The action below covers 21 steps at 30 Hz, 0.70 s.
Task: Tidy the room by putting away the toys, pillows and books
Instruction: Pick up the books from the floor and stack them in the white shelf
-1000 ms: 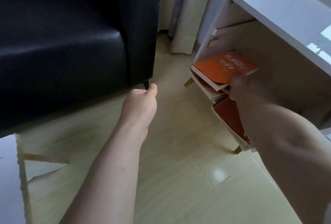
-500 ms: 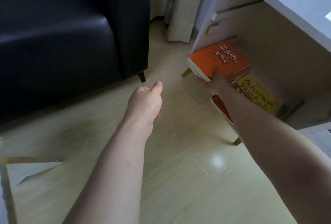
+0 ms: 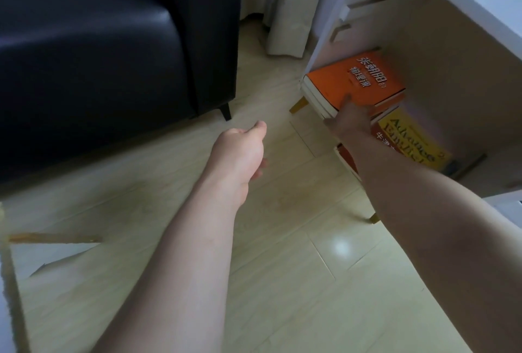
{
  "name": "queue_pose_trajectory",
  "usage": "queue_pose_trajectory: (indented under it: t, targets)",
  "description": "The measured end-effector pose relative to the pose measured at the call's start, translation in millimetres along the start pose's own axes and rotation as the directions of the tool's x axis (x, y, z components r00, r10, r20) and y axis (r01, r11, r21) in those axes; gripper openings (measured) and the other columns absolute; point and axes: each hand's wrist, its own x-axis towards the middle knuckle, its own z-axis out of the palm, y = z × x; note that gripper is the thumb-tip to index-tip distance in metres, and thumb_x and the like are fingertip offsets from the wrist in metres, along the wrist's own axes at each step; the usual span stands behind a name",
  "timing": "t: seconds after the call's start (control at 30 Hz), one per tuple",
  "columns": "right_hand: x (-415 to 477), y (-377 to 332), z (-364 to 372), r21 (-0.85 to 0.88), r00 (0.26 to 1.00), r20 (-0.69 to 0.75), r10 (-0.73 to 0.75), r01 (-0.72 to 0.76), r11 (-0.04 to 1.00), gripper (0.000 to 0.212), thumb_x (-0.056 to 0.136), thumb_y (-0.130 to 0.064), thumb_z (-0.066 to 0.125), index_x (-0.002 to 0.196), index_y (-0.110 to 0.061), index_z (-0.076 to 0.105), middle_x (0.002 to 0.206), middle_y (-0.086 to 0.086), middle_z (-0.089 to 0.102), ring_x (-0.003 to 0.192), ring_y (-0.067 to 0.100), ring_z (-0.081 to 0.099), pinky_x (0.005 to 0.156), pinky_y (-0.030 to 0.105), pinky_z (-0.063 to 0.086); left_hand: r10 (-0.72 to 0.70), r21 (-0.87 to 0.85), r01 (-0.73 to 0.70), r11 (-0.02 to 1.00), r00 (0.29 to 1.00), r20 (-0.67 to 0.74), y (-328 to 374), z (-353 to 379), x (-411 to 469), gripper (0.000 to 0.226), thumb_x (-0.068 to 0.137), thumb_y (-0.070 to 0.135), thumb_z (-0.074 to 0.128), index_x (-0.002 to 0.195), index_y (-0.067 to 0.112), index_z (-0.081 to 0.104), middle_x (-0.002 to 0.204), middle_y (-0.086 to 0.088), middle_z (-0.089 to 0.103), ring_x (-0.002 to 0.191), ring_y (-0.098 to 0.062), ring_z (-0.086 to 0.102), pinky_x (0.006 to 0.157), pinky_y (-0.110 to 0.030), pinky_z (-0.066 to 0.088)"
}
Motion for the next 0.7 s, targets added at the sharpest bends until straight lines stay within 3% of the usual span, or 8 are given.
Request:
queue_pose_trajectory:
  t: [0.1,0.17,0.23,0.3,0.37,0.5,0.6,0.7]
  targets:
    - [-15.7,-2.8,-25.6,0.042,0.996,0.088,-0.017,0.014,0.999,0.078,0.087,-0.052,0.069,0.142,-0.004,0.041,0.136,0.025,0.055,0.13,0.046,0.048,0.092,0.045,0.048,0.0,-0.01,0.0,1.0,1.0,0.007,2.9,4.6,-5.6,0.036,0.101,0.047,0.056,0.122,0.018,0.061,0.099,-0.002,0.066,0.096,-0.028,0.072,0.09,-0.046,0.059]
    - [-37.5,-11.2,-46.2,0.088,0.998,0.052,-0.046,0.041,0.995,0.053,0.093,-0.044,0.063,0.125,-0.002,0.056,0.118,0.018,0.065,0.106,0.037,0.062,0.077,0.036,0.045,0.017,-0.047,-0.017,0.999,1.0,0.0,7.5,4.3,-9.5,0.035,0.101,0.046,0.055,0.122,0.018,0.061,0.1,-0.001,0.066,0.096,-0.028,0.072,0.086,-0.042,0.06]
    - [-64.0,-23.0,-66.5,0.105,0.998,0.038,-0.058,0.054,0.993,0.03,0.096,-0.038,0.06,0.1,-0.008,0.058,0.099,0.011,0.066,0.085,0.032,0.061,0.07,0.034,0.045,0.039,-0.069,-0.04,0.997,0.999,-0.016,11.7,0.8,-14.4,0.033,0.102,0.045,0.055,0.116,0.017,0.062,0.102,0.001,0.066,0.095,-0.026,0.073,0.083,-0.04,0.059]
    - [-96.3,-42.2,-86.4,0.097,0.983,0.146,-0.111,0.098,0.991,0.021,0.099,-0.035,0.057,0.092,-0.016,0.051,0.087,0.007,0.06,0.079,0.027,0.058,0.067,0.033,0.047,0.083,-0.021,-0.084,0.996,0.996,-0.044,13.6,-6.1,-20.1,0.032,0.102,0.044,0.054,0.098,0.012,0.059,0.098,0.003,0.064,0.09,-0.022,0.07,0.091,-0.048,0.056]
    - [-116.7,-63.8,-96.6,0.097,0.946,0.217,-0.242,0.226,0.969,0.025,0.101,-0.031,0.051,0.085,-0.012,0.049,0.091,0.011,0.062,0.077,0.026,0.058,0.064,0.03,0.045,0.149,0.141,-0.14,0.98,0.987,-0.059,15.4,-15.0,-27.9,0.024,0.103,0.042,0.051,0.093,0.02,0.053,0.092,0.001,0.057,0.083,-0.018,0.061,0.092,-0.045,0.055]
    - [-152.0,-95.9,-111.3,0.242,0.839,0.306,-0.45,0.389,0.889,0.024,0.1,-0.024,0.053,0.112,-0.013,0.07,0.103,0.002,0.071,0.088,0.02,0.065,0.063,0.028,0.048,0.164,0.444,-0.099,0.89,0.98,-0.112,24.3,-37.2,-52.3,0.03,0.103,0.047,0.048,0.121,0.025,0.058,0.107,0.005,0.063,0.088,-0.013,0.06,0.065,-0.03,0.043]
    - [-190.5,-101.5,-124.9,0.554,0.8,0.246,-0.548,0.348,0.756,0.023,0.101,-0.023,0.054,0.118,-0.025,0.07,0.071,-0.015,0.075,0.062,0.001,0.062,0.049,0.017,0.046,0.204,0.551,-0.073,0.832,0.962,-0.181,33.4,-59.2,-78.6,0.035,0.103,0.051,0.046,0.128,0.028,0.057,0.117,0.006,0.061,0.099,-0.016,0.058,0.073,-0.033,0.043]
    - [-238.4,-103.3,-139.2,0.761,0.758,0.238,-0.607,0.242,0.602,0.029,0.102,-0.026,0.051,0.127,-0.029,0.065,0.086,-0.016,0.077,0.081,0.016,0.073,0.052,0.018,0.051,0.261,0.619,-0.058,0.783,0.934,-0.243,36.8,-82.9,-121.5,0.031,0.104,0.05,0.044,0.122,0.031,0.059,0.114,0.01,0.063,0.098,-0.014,0.059,0.078,-0.034,0.048]
